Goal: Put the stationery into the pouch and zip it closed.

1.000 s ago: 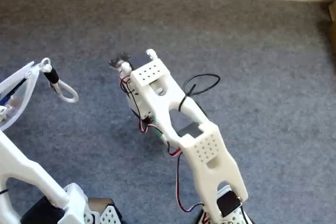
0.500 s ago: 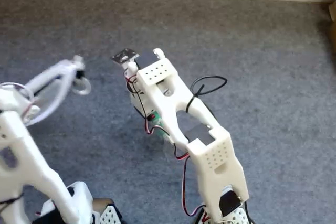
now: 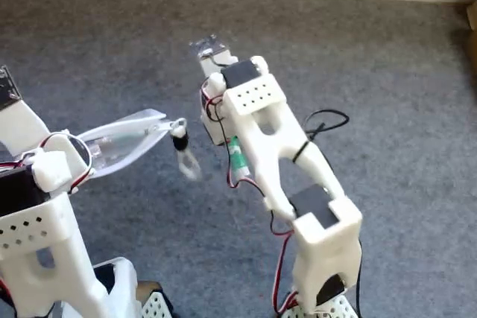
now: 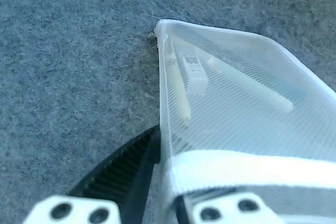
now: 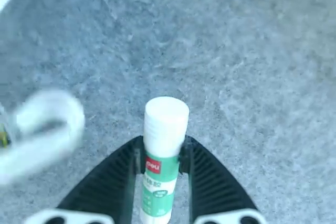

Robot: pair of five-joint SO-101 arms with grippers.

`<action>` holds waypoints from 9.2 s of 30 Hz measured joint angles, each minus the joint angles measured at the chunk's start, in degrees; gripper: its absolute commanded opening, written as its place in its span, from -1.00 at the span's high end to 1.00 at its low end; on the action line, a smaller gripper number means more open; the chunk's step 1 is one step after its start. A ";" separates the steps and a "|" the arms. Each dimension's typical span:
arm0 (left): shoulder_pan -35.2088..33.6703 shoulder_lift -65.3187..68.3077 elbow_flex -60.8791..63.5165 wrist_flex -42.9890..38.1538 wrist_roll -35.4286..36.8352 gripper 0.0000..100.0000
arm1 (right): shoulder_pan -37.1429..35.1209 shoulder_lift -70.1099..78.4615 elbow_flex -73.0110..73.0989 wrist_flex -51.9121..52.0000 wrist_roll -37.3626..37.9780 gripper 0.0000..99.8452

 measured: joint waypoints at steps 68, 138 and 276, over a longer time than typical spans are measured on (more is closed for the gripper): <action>0.09 -0.88 2.02 -1.58 0.00 0.98 | -9.14 -78.68 89.23 -107.96 -8.79 0.99; 0.09 -0.88 2.02 -1.58 0.00 0.98 | -25.05 -57.85 87.30 -124.57 0.62 0.87; 0.09 -0.97 3.78 -2.64 -6.24 0.97 | -15.74 -74.20 89.67 -79.91 2.81 0.99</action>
